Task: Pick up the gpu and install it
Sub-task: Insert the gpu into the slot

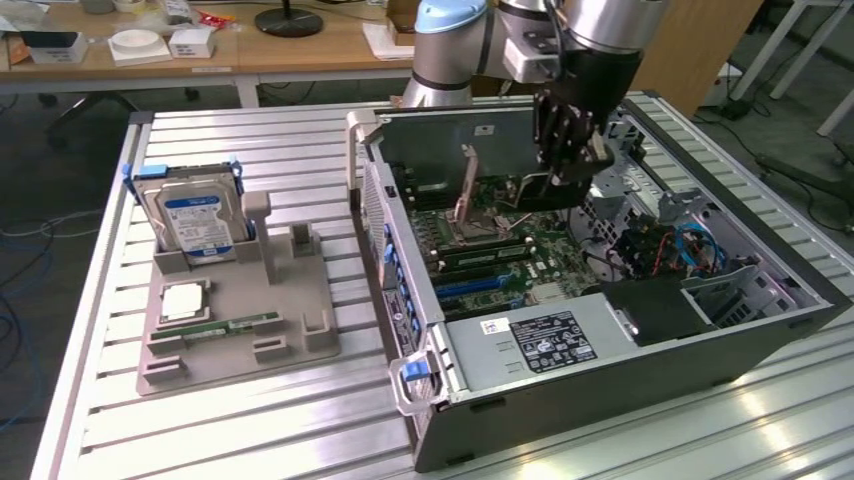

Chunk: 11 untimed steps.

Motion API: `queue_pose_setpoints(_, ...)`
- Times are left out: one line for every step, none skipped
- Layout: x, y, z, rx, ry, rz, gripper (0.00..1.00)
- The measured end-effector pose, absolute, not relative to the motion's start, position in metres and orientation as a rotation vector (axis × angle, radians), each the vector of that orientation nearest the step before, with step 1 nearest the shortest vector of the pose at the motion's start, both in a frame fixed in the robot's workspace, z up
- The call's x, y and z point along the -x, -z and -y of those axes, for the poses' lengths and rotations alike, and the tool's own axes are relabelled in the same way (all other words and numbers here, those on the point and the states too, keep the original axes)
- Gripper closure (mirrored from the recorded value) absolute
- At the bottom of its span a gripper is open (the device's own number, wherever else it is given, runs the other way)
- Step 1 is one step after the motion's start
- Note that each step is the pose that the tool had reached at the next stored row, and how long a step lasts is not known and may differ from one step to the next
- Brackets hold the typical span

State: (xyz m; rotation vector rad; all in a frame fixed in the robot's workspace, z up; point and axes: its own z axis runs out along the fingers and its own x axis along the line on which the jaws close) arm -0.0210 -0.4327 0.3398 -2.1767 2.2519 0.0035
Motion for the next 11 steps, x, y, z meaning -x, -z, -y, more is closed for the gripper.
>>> queue_pose_setpoints(0.021,-0.338,0.434,2.177,-0.004,-2.252,0.74)
queue_pose_setpoints(0.021,-0.336,0.435,2.177,-0.004,-2.252,0.74)
queue_pose_setpoints(0.021,-0.334,0.436,2.177,-0.004,-2.251,0.74)
queue_pose_setpoints(0.021,-0.332,0.436,2.178,-0.004,-2.251,0.74)
queue_pose_setpoints(0.021,-0.331,0.436,2.178,-0.004,-2.251,0.74)
queue_pose_setpoints(0.021,-0.33,0.436,2.178,-0.004,-2.251,0.74)
queue_pose_setpoints(0.022,-0.329,0.436,2.178,-0.003,-2.252,0.74)
queue_pose_setpoints(0.023,-0.328,0.436,2.178,-0.002,-2.252,0.74)
queue_pose_setpoints(0.024,-0.327,0.436,2.179,-0.002,-2.252,0.74)
queue_pose_setpoints(0.026,-0.326,0.436,2.179,-0.002,-2.253,0.74)
queue_pose_setpoints(0.031,-0.325,0.436,2.179,-0.001,-2.253,0.74)
